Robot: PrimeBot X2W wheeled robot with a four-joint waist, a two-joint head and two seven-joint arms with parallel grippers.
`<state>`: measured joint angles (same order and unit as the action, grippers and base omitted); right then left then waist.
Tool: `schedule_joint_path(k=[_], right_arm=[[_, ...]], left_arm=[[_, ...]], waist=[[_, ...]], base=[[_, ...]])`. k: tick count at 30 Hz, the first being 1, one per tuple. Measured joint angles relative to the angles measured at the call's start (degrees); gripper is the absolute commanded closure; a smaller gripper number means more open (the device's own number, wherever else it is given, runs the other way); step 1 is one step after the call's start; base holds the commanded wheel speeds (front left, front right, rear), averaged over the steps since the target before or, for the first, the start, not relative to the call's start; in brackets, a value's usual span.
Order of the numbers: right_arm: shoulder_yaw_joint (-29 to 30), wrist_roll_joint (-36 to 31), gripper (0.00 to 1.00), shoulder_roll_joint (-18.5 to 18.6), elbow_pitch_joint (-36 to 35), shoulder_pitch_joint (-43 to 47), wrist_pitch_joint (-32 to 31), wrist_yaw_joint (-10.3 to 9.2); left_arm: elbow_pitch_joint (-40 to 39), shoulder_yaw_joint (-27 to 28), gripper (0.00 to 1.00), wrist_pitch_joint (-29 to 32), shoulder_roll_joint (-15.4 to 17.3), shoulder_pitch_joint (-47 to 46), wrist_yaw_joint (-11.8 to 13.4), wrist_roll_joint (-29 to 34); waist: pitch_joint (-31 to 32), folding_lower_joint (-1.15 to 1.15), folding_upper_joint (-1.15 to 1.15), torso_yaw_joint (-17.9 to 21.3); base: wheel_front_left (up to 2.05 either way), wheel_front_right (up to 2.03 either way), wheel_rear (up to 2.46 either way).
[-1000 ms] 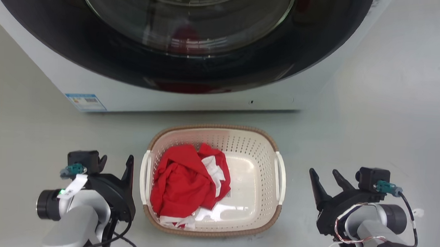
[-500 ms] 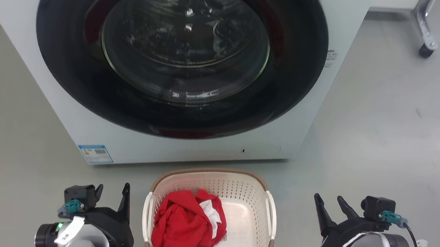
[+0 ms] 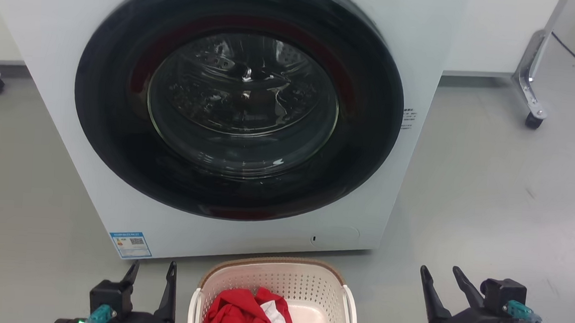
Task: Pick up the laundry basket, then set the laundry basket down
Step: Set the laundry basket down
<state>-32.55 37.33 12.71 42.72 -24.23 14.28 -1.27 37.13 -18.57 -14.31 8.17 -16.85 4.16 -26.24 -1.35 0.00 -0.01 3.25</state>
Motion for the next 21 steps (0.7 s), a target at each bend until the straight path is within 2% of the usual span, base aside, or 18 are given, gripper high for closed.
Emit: schedule_joint_path(k=[6, 12, 21], right_arm=[[1.7, -3.2, 0.00, 1.9, -8.2, 4.9, 0.0, -2.79], [3.3, -5.9, 0.00, 3.3, -16.1, 9.7, 0.0, -3.89], [6.0, -9.0, 0.00, 4.9, -24.2, 15.3, 0.0, -5.19]], left_arm=[[-8.7, 0.9, 0.00, 0.0, 1.0, 6.7, 1.5, 2.8], [-16.3, 2.2, 0.00, 0.0, 1.4, 12.2, 2.4, 4.9], [-23.8, 4.5, 0.00, 0.0, 1.0, 17.4, 2.9, 6.7]], waist=[[2.1, 0.00, 0.00, 0.0], [3.0, 0.00, 0.00, -0.1], [3.3, 0.00, 0.01, -0.3]], base=[[0.00, 0.00, 0.00], [0.00, 0.00, 0.00], [0.00, 0.00, 0.00]])
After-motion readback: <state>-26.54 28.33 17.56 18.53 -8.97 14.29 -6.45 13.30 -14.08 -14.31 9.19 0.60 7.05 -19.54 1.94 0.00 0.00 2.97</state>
